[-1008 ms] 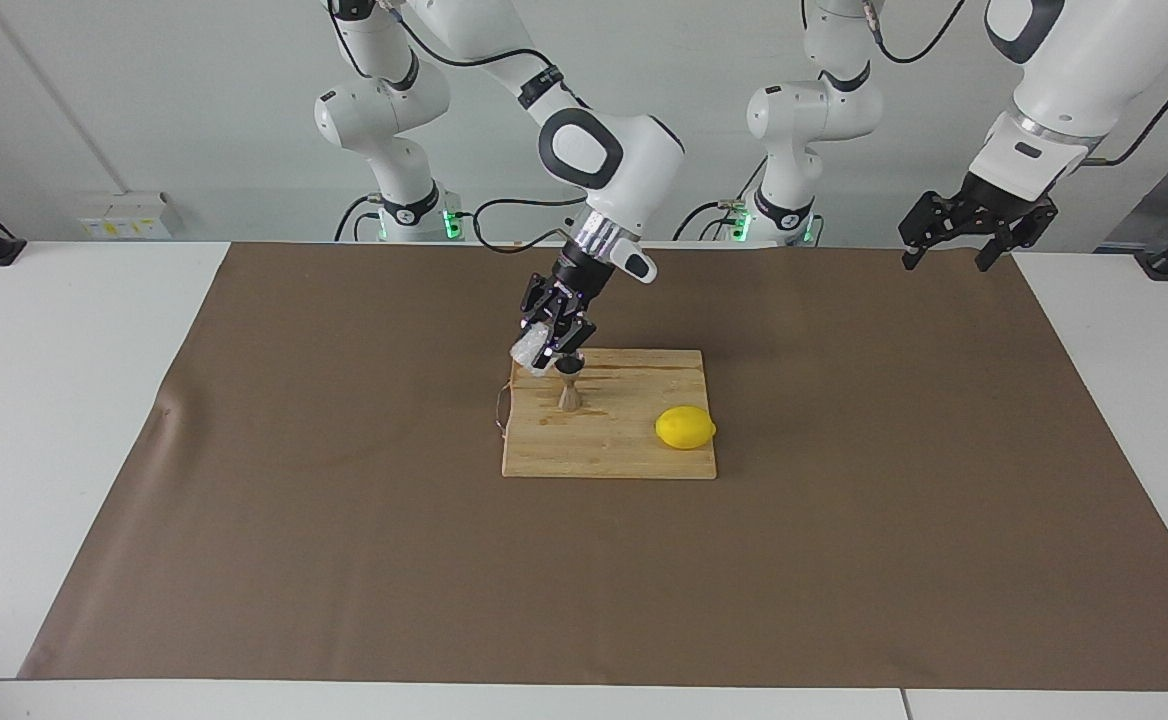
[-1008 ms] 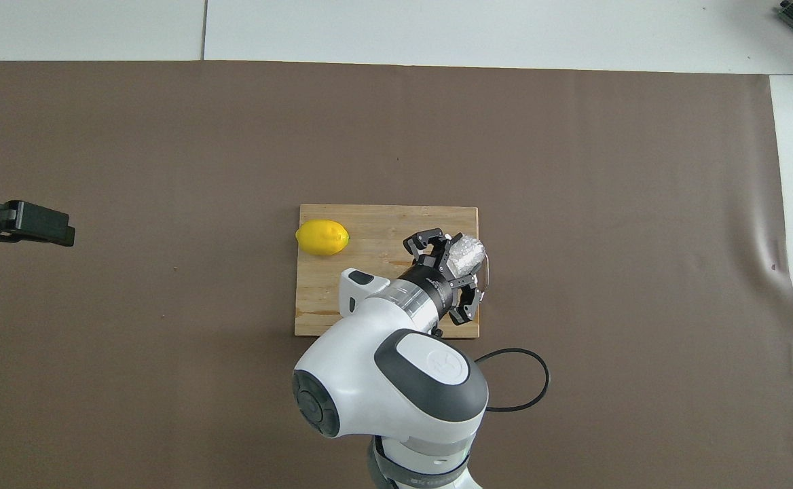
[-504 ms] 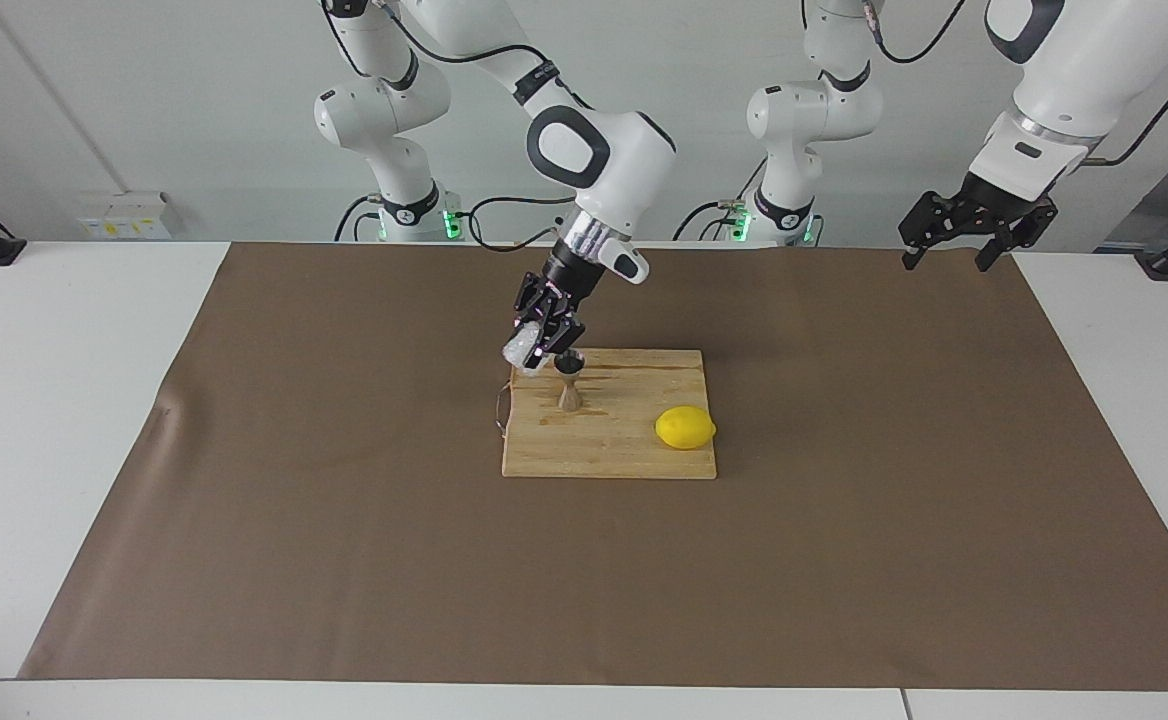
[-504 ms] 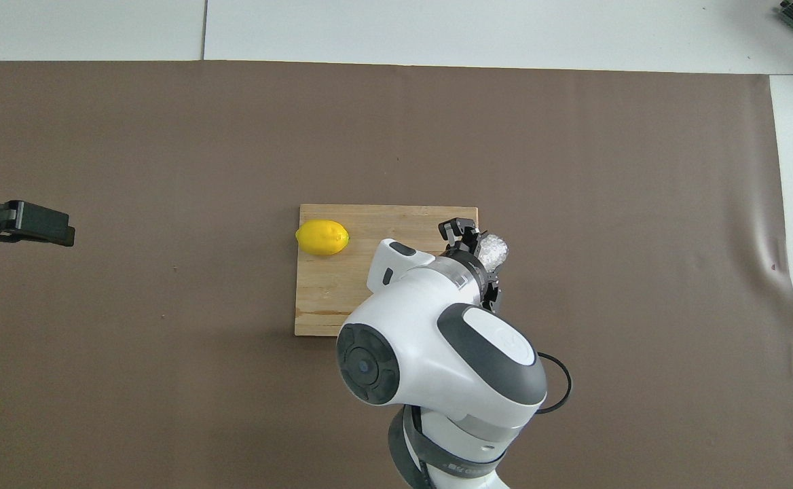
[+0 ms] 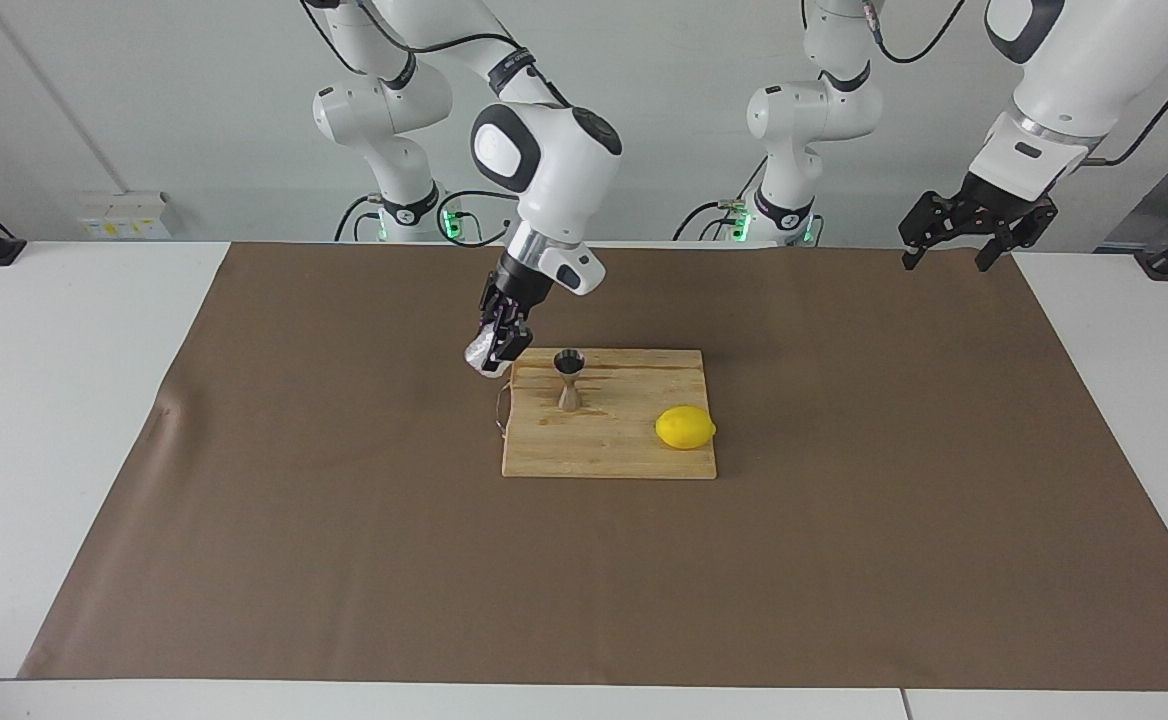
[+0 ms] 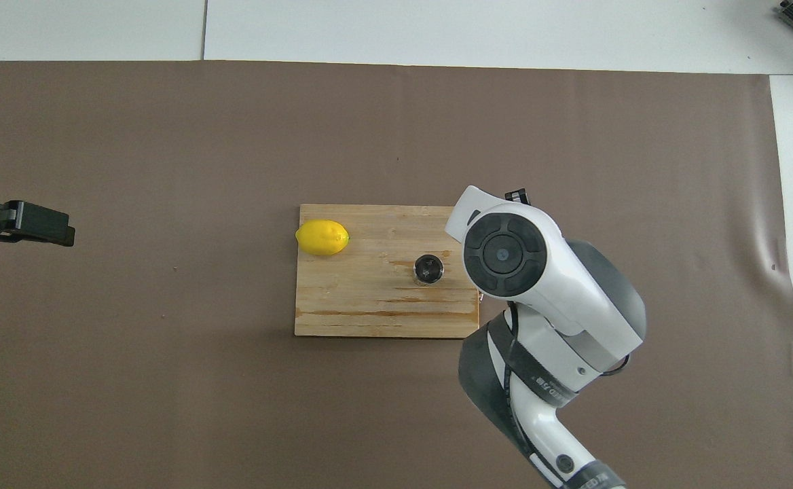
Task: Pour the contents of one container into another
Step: 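Turn the white cup upright and carry it back beside the board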
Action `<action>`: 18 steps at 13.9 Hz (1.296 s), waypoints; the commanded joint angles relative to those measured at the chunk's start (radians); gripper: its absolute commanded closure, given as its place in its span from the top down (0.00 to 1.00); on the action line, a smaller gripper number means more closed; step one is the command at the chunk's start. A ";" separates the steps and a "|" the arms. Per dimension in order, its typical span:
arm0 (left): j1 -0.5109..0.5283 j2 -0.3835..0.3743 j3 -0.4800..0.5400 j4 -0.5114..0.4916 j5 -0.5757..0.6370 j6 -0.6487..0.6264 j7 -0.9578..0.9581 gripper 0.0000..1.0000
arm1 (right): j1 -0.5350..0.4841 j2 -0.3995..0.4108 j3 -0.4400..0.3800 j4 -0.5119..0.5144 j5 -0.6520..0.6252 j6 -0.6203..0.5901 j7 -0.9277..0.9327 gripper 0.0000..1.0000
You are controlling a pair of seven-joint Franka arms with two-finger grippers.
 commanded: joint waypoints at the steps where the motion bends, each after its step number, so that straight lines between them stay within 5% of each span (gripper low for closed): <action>1: 0.017 -0.016 -0.008 -0.010 -0.015 -0.010 0.011 1.00 | -0.092 -0.009 0.014 -0.036 0.124 0.054 -0.101 0.00; 9: 0.017 -0.016 -0.008 -0.010 -0.015 -0.010 0.011 1.00 | -0.340 -0.028 0.012 -0.230 0.468 0.285 -0.514 0.00; 17: 0.017 -0.016 -0.008 -0.010 -0.015 -0.010 0.011 1.00 | -0.410 0.015 0.012 -0.369 0.642 0.486 -0.758 0.00; 18: 0.017 -0.016 -0.008 -0.010 -0.015 -0.010 0.011 1.00 | -0.419 0.029 0.012 -0.369 0.660 0.486 -0.795 0.14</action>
